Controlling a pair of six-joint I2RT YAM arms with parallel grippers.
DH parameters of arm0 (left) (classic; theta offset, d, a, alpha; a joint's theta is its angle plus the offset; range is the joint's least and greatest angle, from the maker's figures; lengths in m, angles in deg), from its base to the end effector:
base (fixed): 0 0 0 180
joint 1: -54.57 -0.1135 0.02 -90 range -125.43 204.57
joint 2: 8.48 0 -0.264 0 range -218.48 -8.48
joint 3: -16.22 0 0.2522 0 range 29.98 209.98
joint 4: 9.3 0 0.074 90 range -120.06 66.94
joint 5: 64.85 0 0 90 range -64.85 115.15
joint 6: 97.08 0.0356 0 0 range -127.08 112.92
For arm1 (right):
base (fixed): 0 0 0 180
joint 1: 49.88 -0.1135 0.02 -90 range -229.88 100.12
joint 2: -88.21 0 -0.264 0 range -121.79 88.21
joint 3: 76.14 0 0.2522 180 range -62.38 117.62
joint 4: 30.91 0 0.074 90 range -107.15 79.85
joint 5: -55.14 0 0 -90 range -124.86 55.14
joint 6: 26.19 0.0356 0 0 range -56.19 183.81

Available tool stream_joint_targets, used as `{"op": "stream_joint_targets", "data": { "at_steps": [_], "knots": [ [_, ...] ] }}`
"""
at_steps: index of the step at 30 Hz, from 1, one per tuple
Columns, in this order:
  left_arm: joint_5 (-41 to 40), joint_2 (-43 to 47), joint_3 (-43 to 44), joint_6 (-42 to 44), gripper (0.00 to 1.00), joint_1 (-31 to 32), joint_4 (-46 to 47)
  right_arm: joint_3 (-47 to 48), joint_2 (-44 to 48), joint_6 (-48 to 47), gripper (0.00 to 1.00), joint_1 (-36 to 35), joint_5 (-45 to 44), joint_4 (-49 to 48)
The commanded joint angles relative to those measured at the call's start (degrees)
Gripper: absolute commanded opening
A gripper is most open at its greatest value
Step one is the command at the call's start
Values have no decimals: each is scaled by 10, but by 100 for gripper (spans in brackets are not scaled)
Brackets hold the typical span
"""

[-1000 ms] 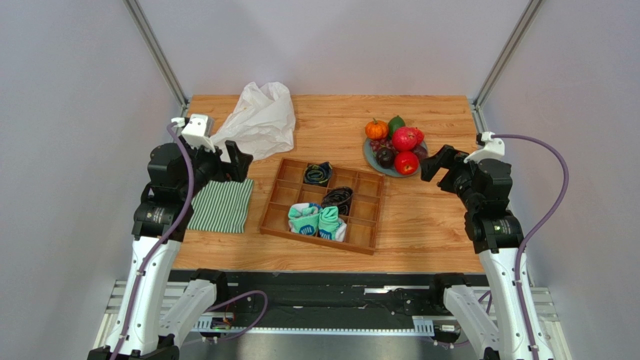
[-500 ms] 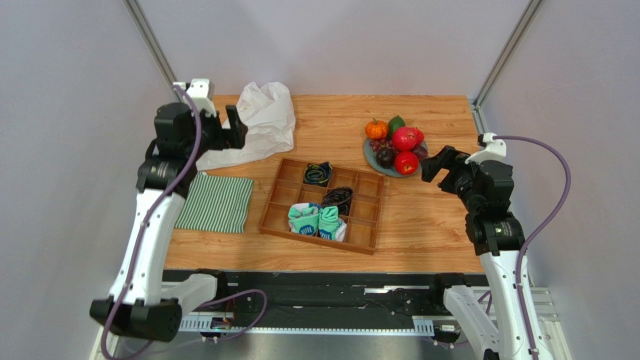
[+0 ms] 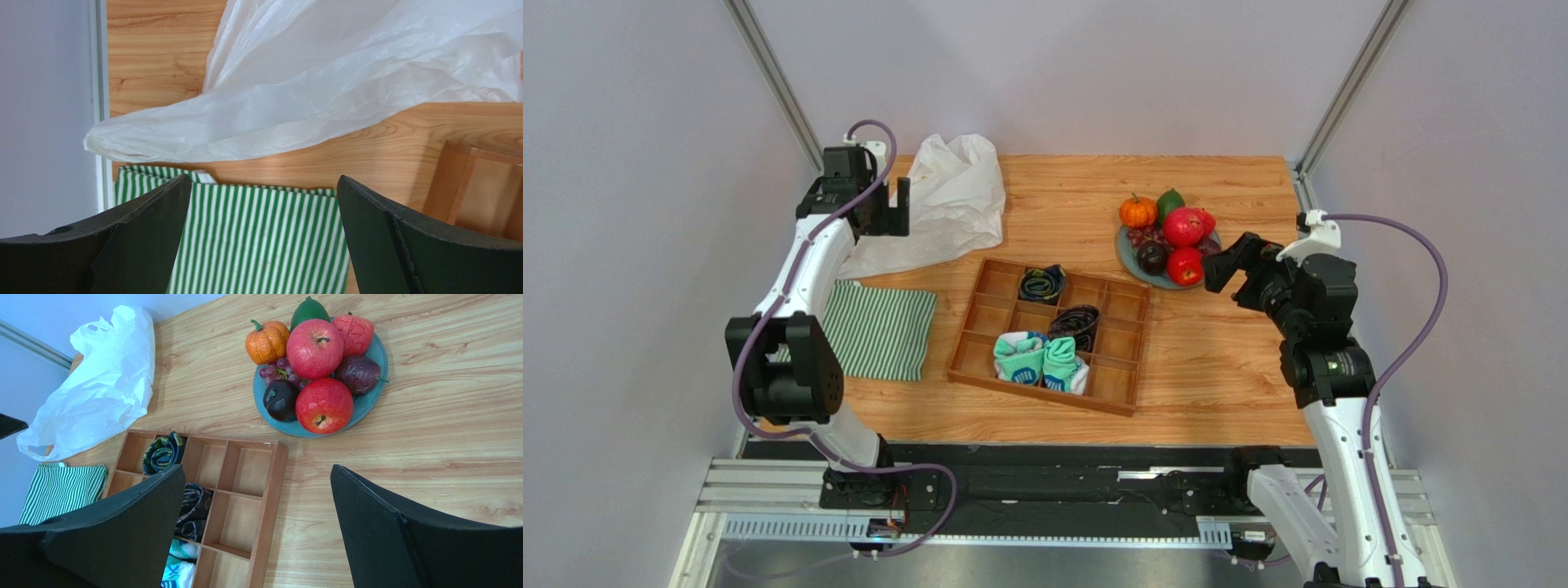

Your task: Place the fruits into the plastic bag

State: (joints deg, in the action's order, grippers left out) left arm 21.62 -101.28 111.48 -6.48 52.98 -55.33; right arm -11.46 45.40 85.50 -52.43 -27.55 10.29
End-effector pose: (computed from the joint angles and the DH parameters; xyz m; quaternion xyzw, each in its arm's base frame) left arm 0.3640 0.0123 0.3125 -0.0201 0.9185 0.0358 0.3934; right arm 0.1632 0.0118 0.3507 0.0990 0.8089 0.1720 0.5534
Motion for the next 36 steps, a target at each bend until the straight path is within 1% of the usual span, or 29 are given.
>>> {"op": "stream_joint_targets", "data": {
  "at_steps": [1, 4, 8, 9, 11, 13, 18, 21, 22, 23, 24, 25, 27, 28, 29, 31, 34, 36],
  "knots": [
    [13, -40, 59, 87, 97, 0, 26, 7, -3, 9, 93, 2, 17, -35],
    [14, -77, 84, 97, 96, -1, 11, 11, -3, 6, 93, 1, 18, -29],
    [54, -108, 103, 121, 96, 0, 7, 14, -1, 5, 93, 1, 13, -28],
    [62, -127, 110, 123, 96, -1, 2, 16, -3, 6, 93, 2, 12, -27],
    [84, -149, 139, 119, 96, -8, -18, 19, -3, 5, 93, 2, 13, -25],
    [75, -176, 162, 112, 95, -10, -30, 22, -6, 6, 93, 2, 16, -22],
    [44, -207, 178, 103, 92, -9, -25, 23, -5, 4, 93, 1, 15, -20],
    [52, -214, 179, 98, 77, -10, -26, 26, -8, 4, 93, 2, 15, -19],
    [55, -215, 177, 96, 64, -10, -25, 26, -9, 5, 93, 2, 16, -18],
    [58, -215, 177, 95, 56, -9, -26, 26, -10, 5, 93, 2, 16, -19],
    [68, -214, 177, 93, 50, -9, -29, 26, -9, 7, 93, 2, 16, -19],
    [73, -213, 180, 92, 35, -9, -32, 26, -10, 8, 93, 2, 16, -18],
    [89, -207, 186, 83, 19, -9, -40, 27, -11, 10, 92, 2, 17, -19],
    [96, -203, 188, 78, 3, -9, -42, 30, -11, 10, 92, 2, 19, -18],
    [102, -193, 190, 73, 0, -9, -43, 31, -14, 10, 90, 2, 32, -18],
    [116, -180, 193, 55, 0, -9, -46, 38, -17, 11, 86, 1, 55, -20],
    [128, -146, 198, 14, 0, -9, -48, 42, -29, 31, 83, -4, 105, -39],
    [154, -118, 200, -30, 0, -9, -48, 44, -36, 40, 83, -27, 111, -56]
  ]
}}
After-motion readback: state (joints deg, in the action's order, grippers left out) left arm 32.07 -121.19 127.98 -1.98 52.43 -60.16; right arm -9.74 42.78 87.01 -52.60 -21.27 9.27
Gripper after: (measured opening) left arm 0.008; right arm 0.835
